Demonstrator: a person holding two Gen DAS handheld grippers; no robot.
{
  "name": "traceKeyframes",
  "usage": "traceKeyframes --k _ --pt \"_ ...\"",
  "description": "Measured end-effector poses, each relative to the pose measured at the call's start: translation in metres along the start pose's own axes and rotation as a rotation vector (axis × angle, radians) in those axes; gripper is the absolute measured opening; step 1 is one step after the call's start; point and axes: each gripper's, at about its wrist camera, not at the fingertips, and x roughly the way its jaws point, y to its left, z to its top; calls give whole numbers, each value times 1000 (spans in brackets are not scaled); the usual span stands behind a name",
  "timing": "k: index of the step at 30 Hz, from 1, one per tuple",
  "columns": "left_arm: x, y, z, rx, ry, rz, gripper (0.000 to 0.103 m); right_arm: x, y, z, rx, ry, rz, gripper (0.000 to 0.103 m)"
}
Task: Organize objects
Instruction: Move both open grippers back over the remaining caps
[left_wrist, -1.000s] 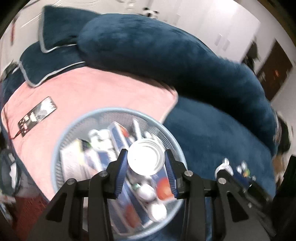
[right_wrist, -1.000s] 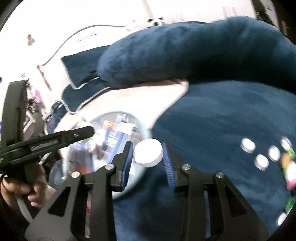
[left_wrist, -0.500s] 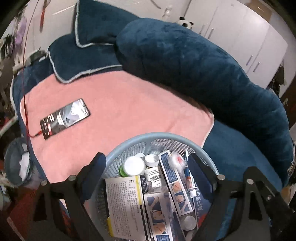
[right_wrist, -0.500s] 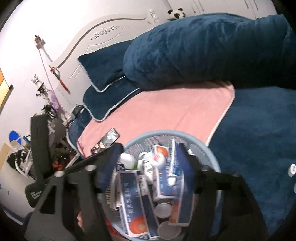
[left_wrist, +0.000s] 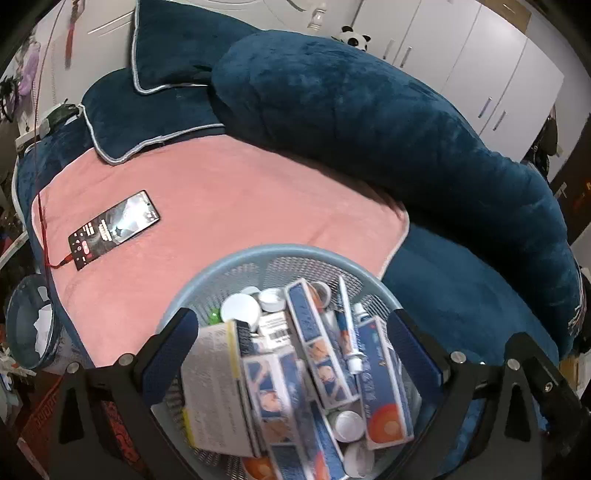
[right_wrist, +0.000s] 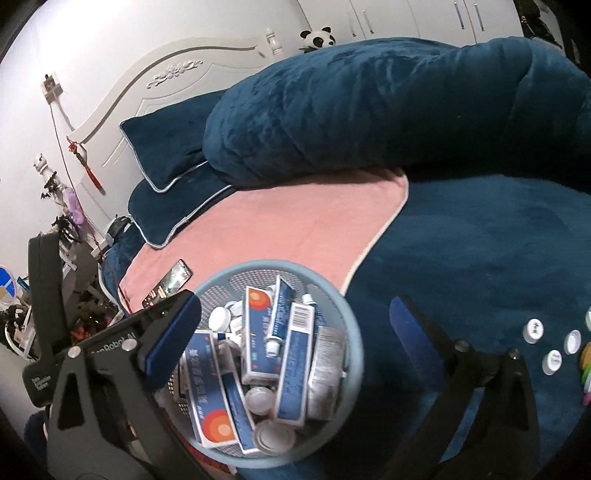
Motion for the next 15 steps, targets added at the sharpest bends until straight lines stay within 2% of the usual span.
traceKeyframes --k 10,15 --pt "-10 -55 -17 117 0 -15 102 -37 -40 -6 0 -18 -67 103" --pt "-3 -99 -49 213 51 -50 102 -67 -76 -24 16 -22 -122 103"
